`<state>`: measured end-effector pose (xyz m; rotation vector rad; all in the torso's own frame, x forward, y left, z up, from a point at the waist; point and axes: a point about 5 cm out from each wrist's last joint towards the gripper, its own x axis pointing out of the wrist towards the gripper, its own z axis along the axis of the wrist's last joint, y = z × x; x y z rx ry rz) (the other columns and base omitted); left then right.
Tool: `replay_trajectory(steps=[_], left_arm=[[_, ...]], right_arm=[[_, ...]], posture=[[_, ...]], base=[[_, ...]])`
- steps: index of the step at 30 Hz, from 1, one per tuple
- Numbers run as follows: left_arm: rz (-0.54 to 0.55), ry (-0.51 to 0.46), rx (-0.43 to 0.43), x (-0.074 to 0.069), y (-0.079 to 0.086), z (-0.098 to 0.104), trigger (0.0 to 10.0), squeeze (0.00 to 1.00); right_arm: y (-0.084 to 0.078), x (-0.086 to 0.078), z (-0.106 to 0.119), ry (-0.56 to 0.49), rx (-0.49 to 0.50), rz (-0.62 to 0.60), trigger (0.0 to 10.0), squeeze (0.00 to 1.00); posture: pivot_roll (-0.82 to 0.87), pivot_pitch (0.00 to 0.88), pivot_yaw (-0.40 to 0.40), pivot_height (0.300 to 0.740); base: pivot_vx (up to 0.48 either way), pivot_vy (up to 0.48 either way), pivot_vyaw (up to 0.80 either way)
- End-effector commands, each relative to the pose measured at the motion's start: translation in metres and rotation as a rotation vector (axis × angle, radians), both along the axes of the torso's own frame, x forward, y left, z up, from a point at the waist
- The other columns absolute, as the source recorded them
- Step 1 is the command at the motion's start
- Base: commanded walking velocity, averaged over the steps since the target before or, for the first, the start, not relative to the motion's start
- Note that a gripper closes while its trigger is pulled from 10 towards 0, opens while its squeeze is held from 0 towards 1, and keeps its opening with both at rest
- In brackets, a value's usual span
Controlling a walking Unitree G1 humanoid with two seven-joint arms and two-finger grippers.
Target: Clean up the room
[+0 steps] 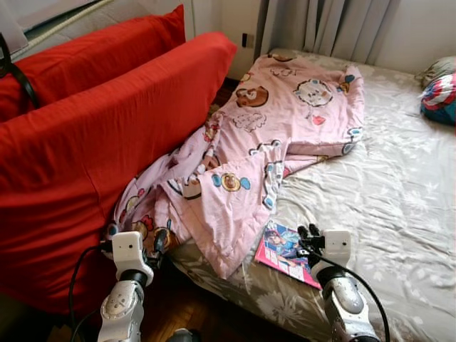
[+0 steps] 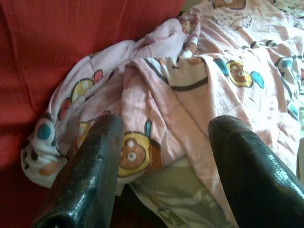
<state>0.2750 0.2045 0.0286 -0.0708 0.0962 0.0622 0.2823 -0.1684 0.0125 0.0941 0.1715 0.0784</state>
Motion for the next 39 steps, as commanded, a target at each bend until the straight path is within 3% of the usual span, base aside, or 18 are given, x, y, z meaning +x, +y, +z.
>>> replay_trajectory(steps=[1, 11, 17, 39], left_arm=[[0.020, 0.004, -0.006, -0.0025, 0.0048, -0.0003, 10.0, 0.00], [0.023, 0.008, -0.007, -0.0048, 0.0045, -0.0016, 10.0, 0.00], [0.025, 0.006, -0.007, -0.0043, 0.0043, -0.0012, 10.0, 0.00], [0.028, 0.007, -0.014, -0.0052, 0.0031, -0.0012, 10.0, 0.00]], right_arm=[[0.0002, -0.0006, -0.0007, 0.006, 0.001, -0.002, 10.0, 0.00], [0.0026, -0.0003, -0.0033, 0.036, -0.012, 0.011, 10.0, 0.00], [0.0053, -0.0003, -0.0029, 0.028, -0.019, 0.024, 10.0, 0.00], [0.0084, -0.0015, -0.0047, 0.037, -0.004, 0.034, 10.0, 0.00]], posture=[[-0.02, 0.166, -0.012, 0.680], [-0.01, 0.168, -0.014, 0.680], [-0.01, 0.169, -0.016, 0.640], [0.00, 0.169, -0.019, 0.640]], base=[[0.000, 0.000, 0.00], [0.000, 0.000, 0.00], [0.000, 0.000, 0.00], [0.000, 0.000, 0.00]])
